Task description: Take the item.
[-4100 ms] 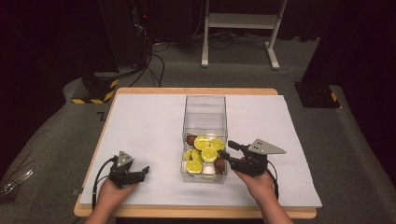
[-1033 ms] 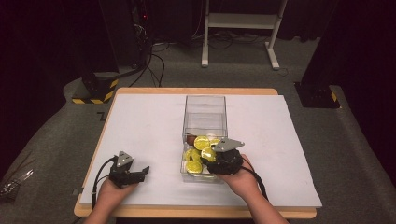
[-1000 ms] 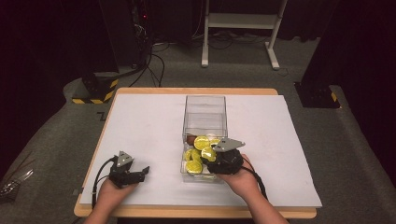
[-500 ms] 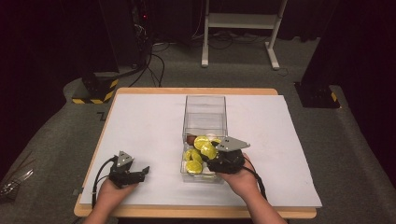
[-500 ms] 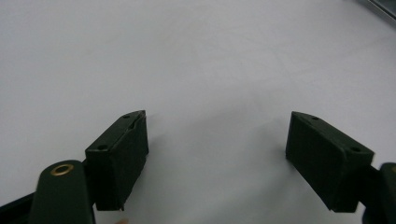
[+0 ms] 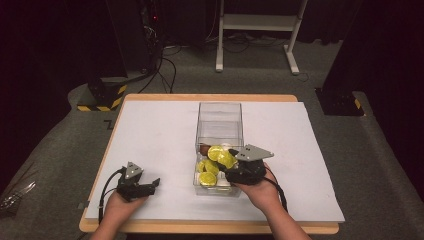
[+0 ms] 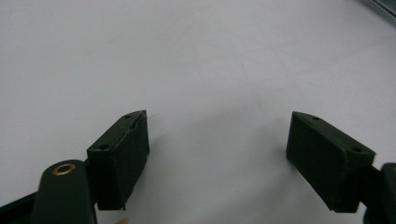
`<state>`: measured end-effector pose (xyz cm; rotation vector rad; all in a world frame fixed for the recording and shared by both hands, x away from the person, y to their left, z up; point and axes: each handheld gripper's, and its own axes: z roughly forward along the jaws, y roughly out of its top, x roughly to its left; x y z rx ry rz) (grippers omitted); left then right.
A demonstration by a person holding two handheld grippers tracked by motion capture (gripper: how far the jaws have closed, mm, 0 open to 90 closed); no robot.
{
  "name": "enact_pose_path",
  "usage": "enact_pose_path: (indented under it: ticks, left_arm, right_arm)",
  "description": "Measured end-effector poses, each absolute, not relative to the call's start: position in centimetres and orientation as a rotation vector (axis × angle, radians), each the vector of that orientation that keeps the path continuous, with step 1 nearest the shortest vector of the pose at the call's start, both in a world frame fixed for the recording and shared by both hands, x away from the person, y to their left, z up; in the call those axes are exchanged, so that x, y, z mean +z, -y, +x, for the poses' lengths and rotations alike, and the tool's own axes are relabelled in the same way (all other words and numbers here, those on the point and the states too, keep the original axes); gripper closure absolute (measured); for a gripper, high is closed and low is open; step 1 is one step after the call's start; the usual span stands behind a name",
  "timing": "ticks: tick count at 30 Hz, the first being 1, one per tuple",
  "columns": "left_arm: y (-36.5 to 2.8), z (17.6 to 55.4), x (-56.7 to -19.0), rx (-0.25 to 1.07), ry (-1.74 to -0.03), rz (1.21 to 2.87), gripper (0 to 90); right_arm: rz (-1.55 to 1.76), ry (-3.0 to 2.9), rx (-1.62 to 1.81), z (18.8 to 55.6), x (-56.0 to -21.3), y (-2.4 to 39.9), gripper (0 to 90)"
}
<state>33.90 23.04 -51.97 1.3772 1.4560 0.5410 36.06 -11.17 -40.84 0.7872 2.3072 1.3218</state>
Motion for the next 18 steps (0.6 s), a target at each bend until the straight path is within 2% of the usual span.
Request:
enact_pose_path:
  ticks: [18]
  left_arm:
    - [-23.1, 33.9, -51.9, 0.531, -1.454, 1.386, 21.7]
  right_arm:
    - [0.832, -2.219, 1.386, 35.9, -40.5, 12.7, 38.6]
